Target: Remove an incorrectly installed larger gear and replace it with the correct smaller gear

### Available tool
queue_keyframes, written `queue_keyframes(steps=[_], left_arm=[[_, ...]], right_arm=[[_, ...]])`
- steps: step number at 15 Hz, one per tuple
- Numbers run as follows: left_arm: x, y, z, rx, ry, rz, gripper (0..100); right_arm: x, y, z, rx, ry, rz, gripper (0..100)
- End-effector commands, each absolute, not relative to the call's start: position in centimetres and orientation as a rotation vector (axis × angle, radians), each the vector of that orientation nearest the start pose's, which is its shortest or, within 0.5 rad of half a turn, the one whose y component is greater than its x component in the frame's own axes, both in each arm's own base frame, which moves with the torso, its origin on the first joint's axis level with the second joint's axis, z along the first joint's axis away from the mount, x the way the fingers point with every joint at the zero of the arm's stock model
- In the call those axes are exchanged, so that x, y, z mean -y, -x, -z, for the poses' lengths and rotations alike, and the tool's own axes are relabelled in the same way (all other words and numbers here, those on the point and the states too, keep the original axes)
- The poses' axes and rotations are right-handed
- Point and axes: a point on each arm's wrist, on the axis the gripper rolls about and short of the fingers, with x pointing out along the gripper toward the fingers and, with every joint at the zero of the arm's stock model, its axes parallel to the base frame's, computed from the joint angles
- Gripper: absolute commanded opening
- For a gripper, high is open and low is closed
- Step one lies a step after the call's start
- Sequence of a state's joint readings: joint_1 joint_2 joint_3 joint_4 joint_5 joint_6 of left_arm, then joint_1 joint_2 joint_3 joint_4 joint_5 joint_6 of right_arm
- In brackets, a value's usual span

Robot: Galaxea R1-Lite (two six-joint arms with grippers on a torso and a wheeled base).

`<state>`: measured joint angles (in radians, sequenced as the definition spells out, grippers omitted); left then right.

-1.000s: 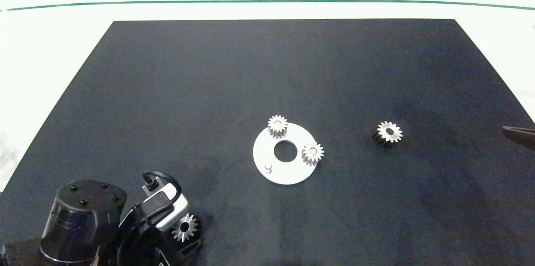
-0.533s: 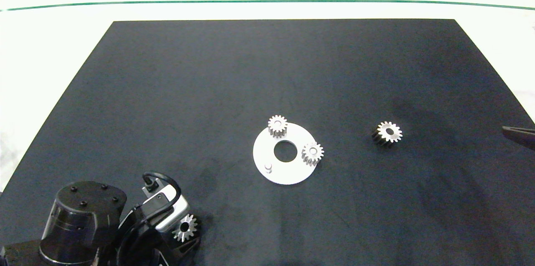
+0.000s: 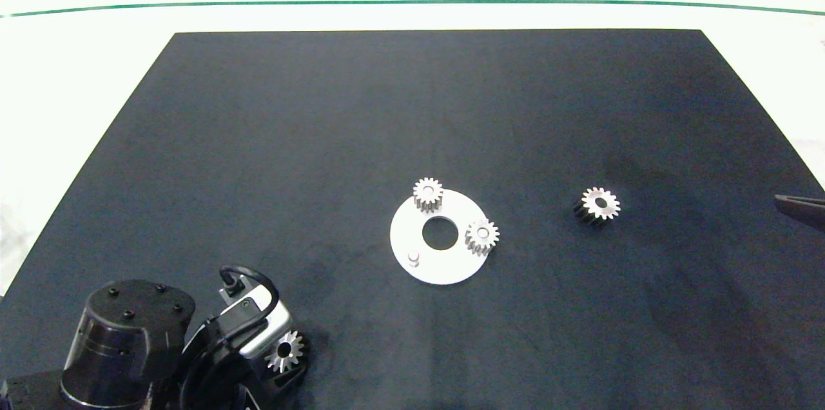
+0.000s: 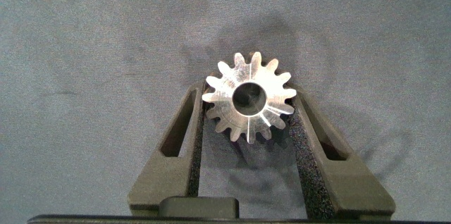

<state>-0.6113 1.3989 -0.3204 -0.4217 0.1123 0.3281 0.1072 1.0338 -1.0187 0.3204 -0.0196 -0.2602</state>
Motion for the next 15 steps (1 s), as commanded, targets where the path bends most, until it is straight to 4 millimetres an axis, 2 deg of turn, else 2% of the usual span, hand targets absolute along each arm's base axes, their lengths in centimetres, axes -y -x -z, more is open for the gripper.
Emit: queue_keyframes(steps=[1,4,15], left_arm=[[10.1,-14.8,-11.4,-0.542,-0.549,0.582,26],[10.1,-14.8,-11.5,-0.540,-0.549,0.581,22],[11.9,-14.2,-13.1,-0.447,-0.568,0.611,22]], right_arm=[[-1.2,-11.8,-29.7,-0.324,0.281,-0.130,100],[-1.2,-11.8,-29.7,-0.324,0.281,-0.130,100],[-1.2,-11.4,-29.9,-0.306,0.279,-0.136,100]])
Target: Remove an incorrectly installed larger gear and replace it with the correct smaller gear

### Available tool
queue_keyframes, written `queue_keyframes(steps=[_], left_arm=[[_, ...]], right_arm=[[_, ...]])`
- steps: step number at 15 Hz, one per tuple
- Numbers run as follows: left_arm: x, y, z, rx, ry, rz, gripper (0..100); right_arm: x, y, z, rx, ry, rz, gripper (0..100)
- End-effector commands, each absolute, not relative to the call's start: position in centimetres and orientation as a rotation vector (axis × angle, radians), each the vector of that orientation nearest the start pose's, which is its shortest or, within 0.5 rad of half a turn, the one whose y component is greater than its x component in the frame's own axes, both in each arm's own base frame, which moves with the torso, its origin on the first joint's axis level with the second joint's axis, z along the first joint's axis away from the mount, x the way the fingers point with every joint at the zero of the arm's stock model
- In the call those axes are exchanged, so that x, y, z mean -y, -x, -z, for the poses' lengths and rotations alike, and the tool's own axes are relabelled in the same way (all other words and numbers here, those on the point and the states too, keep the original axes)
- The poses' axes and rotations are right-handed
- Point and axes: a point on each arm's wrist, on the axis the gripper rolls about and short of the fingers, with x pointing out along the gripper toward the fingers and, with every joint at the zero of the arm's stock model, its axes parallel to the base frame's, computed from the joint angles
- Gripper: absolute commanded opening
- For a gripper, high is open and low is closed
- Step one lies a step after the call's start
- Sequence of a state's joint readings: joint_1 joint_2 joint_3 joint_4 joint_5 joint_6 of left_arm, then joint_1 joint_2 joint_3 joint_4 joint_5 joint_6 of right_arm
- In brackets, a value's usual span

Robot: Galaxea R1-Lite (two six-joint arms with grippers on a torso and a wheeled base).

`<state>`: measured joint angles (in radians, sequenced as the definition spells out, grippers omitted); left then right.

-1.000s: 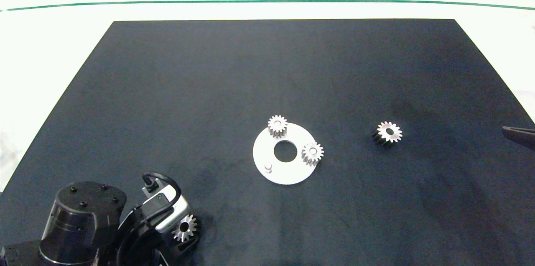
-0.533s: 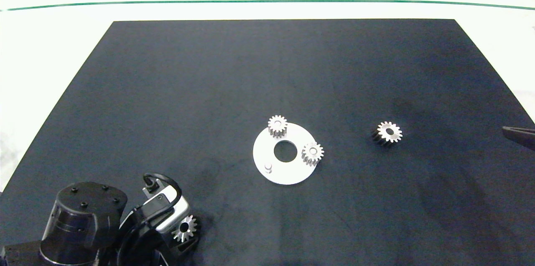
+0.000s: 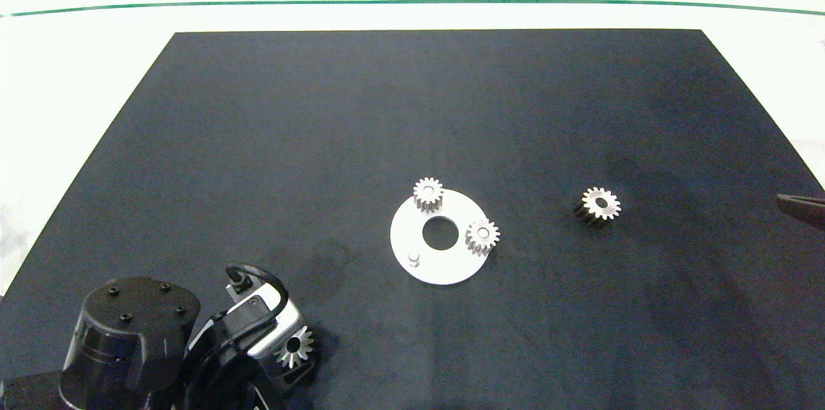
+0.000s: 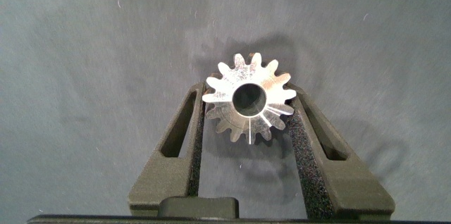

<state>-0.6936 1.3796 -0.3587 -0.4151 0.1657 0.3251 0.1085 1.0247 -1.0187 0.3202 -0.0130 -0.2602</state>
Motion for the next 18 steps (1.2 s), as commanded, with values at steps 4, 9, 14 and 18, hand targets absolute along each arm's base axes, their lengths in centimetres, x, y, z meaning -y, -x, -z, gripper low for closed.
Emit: queue_keyframes(steps=[4,9,14,18], left_arm=[[13.4,-15.0,-14.5,-0.396,-0.566,0.613,22],[15.1,-16.1,-16.8,-0.396,-0.585,0.612,22],[17.6,-16.6,-18.7,-0.391,-0.622,0.616,22],[20.3,-16.8,-18.5,-0.400,-0.655,0.648,22]], right_arm=[[-1.1,-10.5,-30.3,-0.275,0.277,-0.133,100],[-0.8,-9.7,-30.5,-0.254,0.275,-0.105,100],[-0.8,-9.0,-30.4,-0.244,0.273,-0.101,100],[-0.7,-8.5,-30.1,-0.241,0.273,-0.101,100]])
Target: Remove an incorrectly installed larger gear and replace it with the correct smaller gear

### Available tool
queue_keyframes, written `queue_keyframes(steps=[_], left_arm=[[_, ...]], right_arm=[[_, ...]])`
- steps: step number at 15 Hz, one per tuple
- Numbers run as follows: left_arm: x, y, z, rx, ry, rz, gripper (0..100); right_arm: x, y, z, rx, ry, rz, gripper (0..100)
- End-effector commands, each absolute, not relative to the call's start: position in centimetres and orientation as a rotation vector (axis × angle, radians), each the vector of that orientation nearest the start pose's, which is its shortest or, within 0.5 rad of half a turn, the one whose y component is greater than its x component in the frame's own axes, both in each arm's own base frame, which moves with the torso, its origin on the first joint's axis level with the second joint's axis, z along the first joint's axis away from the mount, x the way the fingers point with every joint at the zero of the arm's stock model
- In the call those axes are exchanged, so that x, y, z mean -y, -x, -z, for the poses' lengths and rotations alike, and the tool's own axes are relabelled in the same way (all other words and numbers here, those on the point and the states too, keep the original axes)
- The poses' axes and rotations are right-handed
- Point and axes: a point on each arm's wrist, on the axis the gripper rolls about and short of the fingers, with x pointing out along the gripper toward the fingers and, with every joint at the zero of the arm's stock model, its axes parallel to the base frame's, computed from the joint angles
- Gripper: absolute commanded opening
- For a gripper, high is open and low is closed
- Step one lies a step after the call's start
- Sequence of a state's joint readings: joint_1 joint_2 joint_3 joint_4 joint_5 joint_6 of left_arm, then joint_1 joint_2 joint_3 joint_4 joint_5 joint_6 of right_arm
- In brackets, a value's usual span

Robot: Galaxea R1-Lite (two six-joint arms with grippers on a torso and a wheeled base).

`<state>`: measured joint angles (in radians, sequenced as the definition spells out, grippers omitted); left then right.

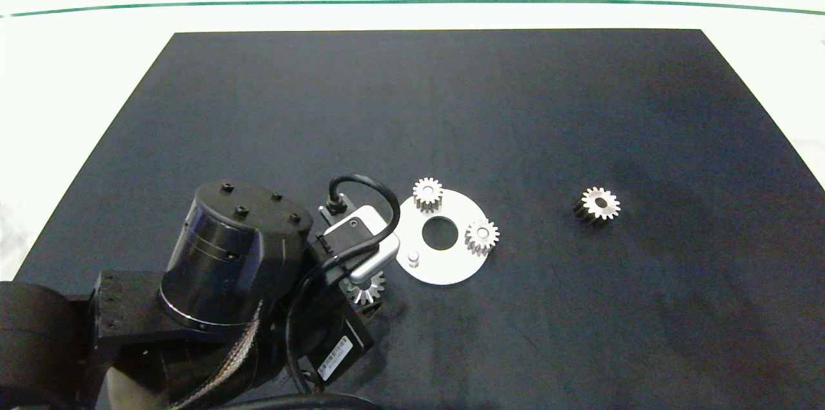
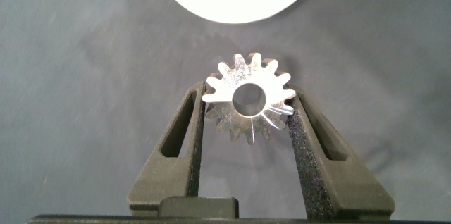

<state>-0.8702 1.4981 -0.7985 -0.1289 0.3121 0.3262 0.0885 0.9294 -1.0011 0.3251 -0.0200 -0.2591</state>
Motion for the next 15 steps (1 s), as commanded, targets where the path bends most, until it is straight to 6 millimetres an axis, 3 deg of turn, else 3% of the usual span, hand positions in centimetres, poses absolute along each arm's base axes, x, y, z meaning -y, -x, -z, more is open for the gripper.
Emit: queue_keyframes(steps=[1,15], left_arm=[[20.9,-17.1,-18.3,-0.402,-0.659,0.652,22],[24.4,-19.9,-18.6,-0.379,-0.647,0.628,22]], right_arm=[[-0.7,-8.4,-30.1,-0.241,0.273,-0.101,100],[-0.7,-8.1,-29.7,-0.244,0.261,-0.103,100]])
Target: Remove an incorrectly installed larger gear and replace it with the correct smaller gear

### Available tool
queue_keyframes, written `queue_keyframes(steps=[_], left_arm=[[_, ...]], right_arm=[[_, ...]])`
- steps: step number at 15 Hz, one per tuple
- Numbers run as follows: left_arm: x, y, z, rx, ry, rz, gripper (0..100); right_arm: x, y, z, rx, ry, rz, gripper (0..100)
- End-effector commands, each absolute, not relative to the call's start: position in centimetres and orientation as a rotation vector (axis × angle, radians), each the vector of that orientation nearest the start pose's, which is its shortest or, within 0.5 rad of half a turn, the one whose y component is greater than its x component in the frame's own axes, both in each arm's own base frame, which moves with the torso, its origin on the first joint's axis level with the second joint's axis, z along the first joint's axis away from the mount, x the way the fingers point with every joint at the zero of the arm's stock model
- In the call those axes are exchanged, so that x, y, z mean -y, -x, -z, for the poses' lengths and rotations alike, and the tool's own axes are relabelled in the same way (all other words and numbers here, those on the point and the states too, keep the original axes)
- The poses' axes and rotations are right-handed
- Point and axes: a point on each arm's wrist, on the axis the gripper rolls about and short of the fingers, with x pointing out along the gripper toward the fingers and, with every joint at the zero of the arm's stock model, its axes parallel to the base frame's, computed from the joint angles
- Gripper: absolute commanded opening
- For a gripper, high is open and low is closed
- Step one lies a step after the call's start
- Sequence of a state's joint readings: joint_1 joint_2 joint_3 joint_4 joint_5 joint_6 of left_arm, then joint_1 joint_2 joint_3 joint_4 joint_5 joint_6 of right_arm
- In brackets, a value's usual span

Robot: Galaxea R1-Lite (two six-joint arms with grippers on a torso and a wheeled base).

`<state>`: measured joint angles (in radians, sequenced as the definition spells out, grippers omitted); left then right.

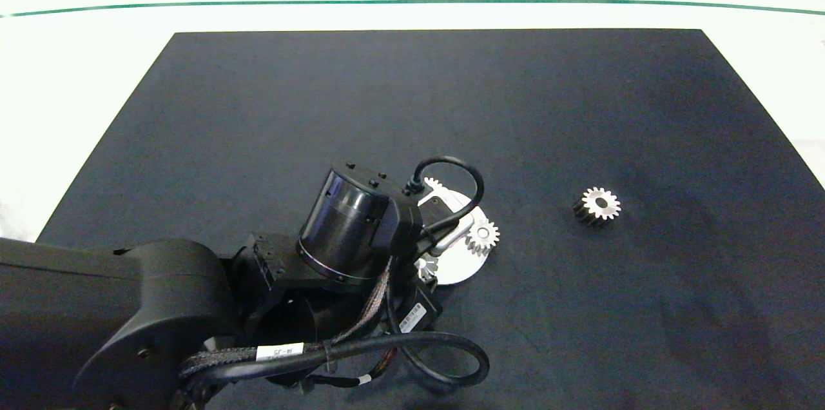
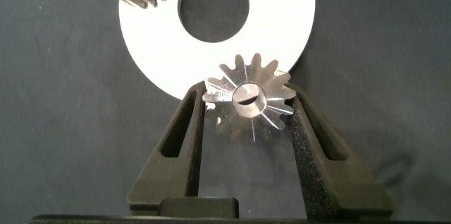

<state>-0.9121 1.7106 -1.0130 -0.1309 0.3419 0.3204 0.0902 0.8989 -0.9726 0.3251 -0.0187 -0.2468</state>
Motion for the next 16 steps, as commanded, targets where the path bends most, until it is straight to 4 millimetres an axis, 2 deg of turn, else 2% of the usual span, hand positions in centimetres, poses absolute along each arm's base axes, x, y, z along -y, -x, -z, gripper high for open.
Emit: queue_keyframes(steps=[1,7,16], left_arm=[[24.6,-20.1,-18.3,-0.385,-0.652,0.629,22],[24.8,-20.7,-18.4,-0.383,-0.647,0.615,22],[23.9,-21.4,-18.7,-0.382,-0.642,0.583,22]], right_arm=[[-0.7,-8.1,-29.7,-0.244,0.261,-0.103,100],[-0.7,-8.1,-29.6,-0.247,0.255,-0.104,100],[-0.7,-7.8,-29.4,-0.245,0.253,-0.110,100]])
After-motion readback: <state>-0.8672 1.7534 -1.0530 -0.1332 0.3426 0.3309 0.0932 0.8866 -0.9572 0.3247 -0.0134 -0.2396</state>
